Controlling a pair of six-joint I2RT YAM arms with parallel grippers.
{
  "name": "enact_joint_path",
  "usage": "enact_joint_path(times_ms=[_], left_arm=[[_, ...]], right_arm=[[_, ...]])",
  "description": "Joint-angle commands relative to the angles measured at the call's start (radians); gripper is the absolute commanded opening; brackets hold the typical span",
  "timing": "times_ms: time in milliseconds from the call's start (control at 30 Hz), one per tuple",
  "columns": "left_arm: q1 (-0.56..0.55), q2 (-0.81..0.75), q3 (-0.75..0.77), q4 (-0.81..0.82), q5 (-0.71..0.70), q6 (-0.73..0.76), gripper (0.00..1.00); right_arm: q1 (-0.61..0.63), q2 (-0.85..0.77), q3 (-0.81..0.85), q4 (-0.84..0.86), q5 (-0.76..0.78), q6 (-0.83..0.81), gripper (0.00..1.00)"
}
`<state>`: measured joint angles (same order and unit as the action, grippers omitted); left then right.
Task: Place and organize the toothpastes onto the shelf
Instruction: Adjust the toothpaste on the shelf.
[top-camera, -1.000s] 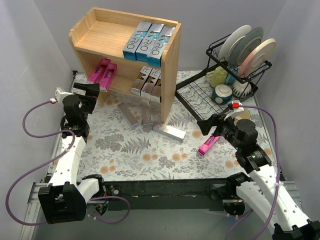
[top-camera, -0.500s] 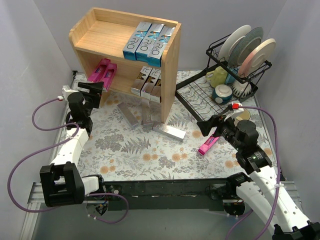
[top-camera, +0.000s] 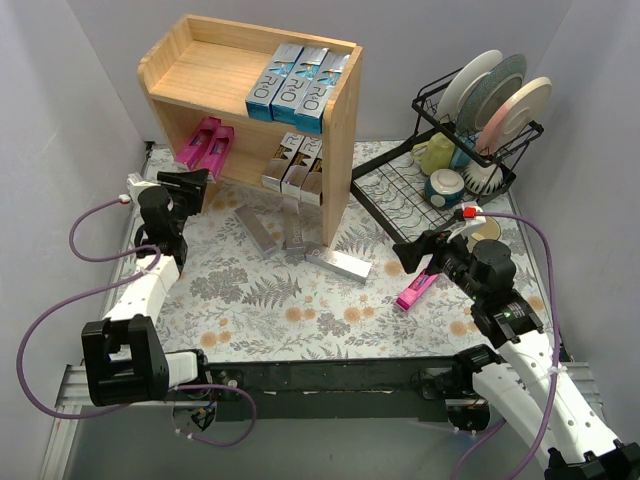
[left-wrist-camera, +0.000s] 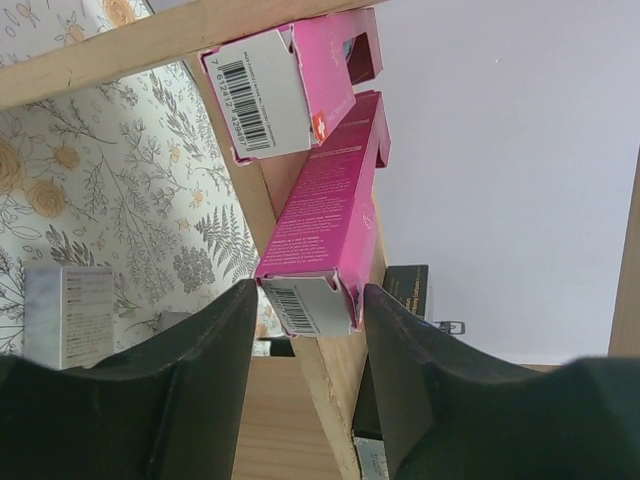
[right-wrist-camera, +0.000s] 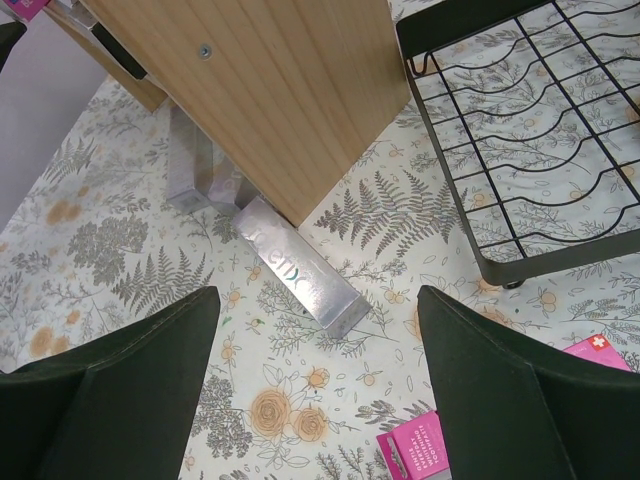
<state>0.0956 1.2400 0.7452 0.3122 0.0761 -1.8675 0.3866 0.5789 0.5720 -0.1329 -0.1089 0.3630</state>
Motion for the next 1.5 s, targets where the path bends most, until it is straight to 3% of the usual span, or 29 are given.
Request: enact_joint_path(times_ms=[0,400,1133,1367,1467], left_arm=[[0.006,0.006,-0.006,0.03,-0.006,-0.016,0.42],[0.018,0.027,0.006,0.059,-0.048,-0.058,0.27],[0.047,0.09,0.032,0.131,-0.121,-0.11,0.2],[0.047,0.082,0.023,0.131,-0.125,-0.113,0.25],[0.049,0.082,0.022,0.126,-0.121,-0.111,0.4]], right_arm=[[0.003,-0.002,-0.006,0.023,-0.008,-0.007,0.88],[0.003,0.001,0.0,0.013,-0.003,-0.013,0.88],[0.003,-0.002,0.0,0.001,0.014,-0.018,0.88],[0.003,0.001,0.002,0.003,0.011,-0.018,0.88],[0.001,0.001,0.002,0.0,0.011,-0.021,0.88]])
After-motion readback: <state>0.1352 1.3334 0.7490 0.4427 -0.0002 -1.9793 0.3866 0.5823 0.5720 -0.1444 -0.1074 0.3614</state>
